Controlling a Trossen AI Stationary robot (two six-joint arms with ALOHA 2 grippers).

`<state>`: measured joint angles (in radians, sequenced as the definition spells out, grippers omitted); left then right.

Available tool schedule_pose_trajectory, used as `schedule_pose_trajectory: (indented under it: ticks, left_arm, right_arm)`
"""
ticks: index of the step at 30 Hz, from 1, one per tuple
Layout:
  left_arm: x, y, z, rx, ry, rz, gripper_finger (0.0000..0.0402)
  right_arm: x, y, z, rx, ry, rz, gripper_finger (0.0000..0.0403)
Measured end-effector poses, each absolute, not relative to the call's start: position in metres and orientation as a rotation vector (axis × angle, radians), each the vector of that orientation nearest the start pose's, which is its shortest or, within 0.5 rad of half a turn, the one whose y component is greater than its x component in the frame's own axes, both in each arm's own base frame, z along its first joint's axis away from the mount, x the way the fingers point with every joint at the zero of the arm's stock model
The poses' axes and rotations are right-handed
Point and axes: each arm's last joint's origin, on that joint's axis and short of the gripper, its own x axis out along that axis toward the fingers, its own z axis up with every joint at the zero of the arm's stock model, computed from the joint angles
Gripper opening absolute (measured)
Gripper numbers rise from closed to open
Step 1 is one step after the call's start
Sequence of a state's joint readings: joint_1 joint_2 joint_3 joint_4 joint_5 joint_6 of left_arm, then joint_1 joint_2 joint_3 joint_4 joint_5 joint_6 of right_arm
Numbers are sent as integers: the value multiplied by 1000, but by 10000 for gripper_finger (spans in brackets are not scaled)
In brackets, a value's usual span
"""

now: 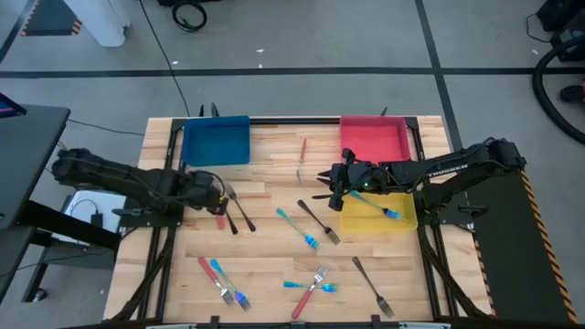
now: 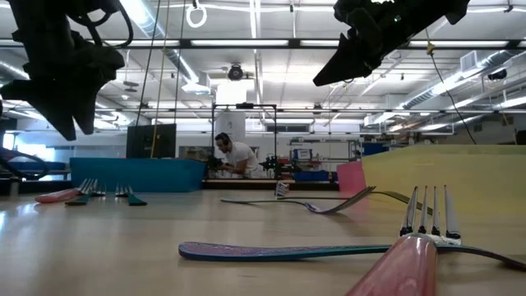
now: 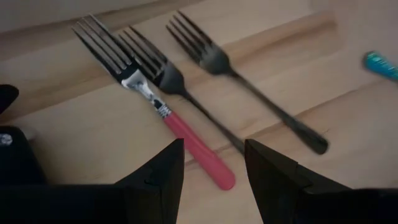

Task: Sort silverware by color (type)
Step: Put the middle left pink fork into the blue bin

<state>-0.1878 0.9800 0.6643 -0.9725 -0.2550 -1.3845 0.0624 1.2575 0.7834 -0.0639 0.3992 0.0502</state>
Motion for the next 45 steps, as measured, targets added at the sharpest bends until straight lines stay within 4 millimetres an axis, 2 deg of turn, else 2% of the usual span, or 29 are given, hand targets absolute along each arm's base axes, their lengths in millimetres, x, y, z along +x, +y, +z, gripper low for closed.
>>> schedule_pose_trajectory:
  ticks: [16, 29, 36, 45]
  left_arm:
    - [171, -38, 176, -848, 1120, 1032, 169]
    - [181, -38, 161, -868, 1129, 1117, 169]
    - [191, -31, 154, -907, 1101, 1138, 169]
    - [196, -29, 139, -870, 1149, 1199, 169]
  right_arm:
    - [265, 6, 247, -68, 522, -336, 67]
    - [265, 6, 247, -67, 521, -336, 67]
    - [265, 6, 248, -67, 520, -336, 67]
    - [266, 6, 248, -72, 513, -334, 67]
